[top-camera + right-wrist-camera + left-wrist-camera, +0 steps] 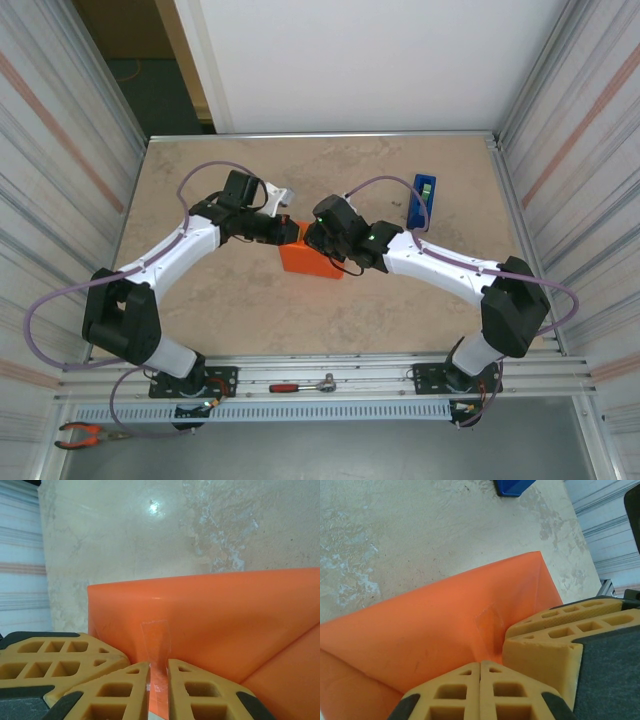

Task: Wrap the gift box in paper

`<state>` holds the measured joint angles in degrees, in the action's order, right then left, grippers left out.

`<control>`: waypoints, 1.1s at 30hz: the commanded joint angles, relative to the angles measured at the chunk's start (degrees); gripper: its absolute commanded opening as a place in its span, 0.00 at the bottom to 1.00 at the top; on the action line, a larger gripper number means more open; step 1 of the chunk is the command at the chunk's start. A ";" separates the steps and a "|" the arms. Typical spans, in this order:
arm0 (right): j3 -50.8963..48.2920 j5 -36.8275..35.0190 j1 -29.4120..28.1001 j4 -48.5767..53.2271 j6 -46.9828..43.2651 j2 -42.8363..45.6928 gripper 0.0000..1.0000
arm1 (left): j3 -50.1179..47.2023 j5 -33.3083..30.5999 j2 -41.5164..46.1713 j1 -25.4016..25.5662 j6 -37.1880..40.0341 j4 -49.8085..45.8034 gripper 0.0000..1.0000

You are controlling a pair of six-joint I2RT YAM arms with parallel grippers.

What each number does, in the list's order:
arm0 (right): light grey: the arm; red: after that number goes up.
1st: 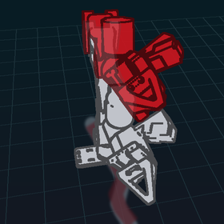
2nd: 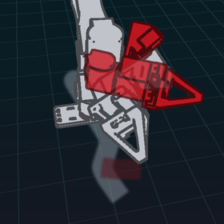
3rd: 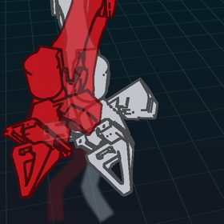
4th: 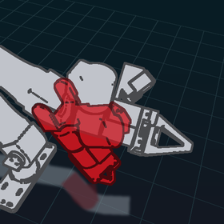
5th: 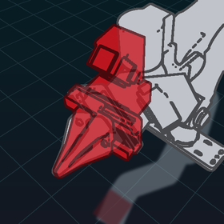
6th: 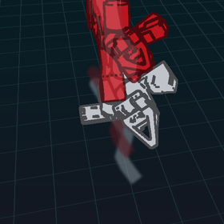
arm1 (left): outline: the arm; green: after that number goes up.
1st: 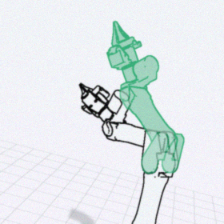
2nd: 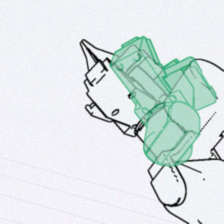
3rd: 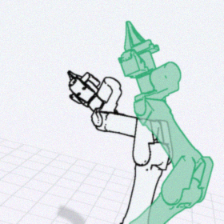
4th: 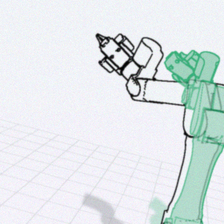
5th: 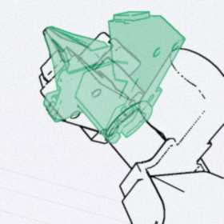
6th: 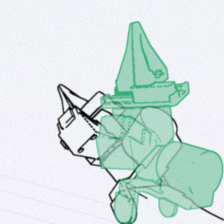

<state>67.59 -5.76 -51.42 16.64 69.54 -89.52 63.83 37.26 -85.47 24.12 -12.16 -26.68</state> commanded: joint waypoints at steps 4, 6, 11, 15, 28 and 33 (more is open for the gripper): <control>-1.51 2.72 -0.96 6.29 -4.47 -2.30 0.20 | -2.23 -2.55 0.22 -0.21 1.28 -2.87 0.00; -1.41 2.93 -0.97 6.35 -4.68 -2.46 0.21 | -2.31 -2.63 0.22 -0.21 1.27 -2.92 0.00; -1.41 2.87 -0.99 6.49 -4.64 -2.44 0.24 | -2.40 -2.70 0.22 -0.21 1.19 -3.03 0.00; -1.32 2.84 -0.96 6.57 -4.27 -2.28 0.28 | -2.49 -2.58 0.26 -0.22 1.36 -2.98 0.00; -0.69 2.27 -0.96 7.35 -4.11 -2.09 0.39 | -2.90 -2.43 0.34 -0.21 1.44 -2.77 0.00; -0.95 2.32 -0.96 6.92 -4.07 -1.73 0.42 | -3.10 -2.36 0.31 -0.21 1.53 -2.61 0.00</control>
<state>68.42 -4.27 -51.53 15.68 66.78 -89.54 63.07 37.26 -84.77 23.35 -11.99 -26.50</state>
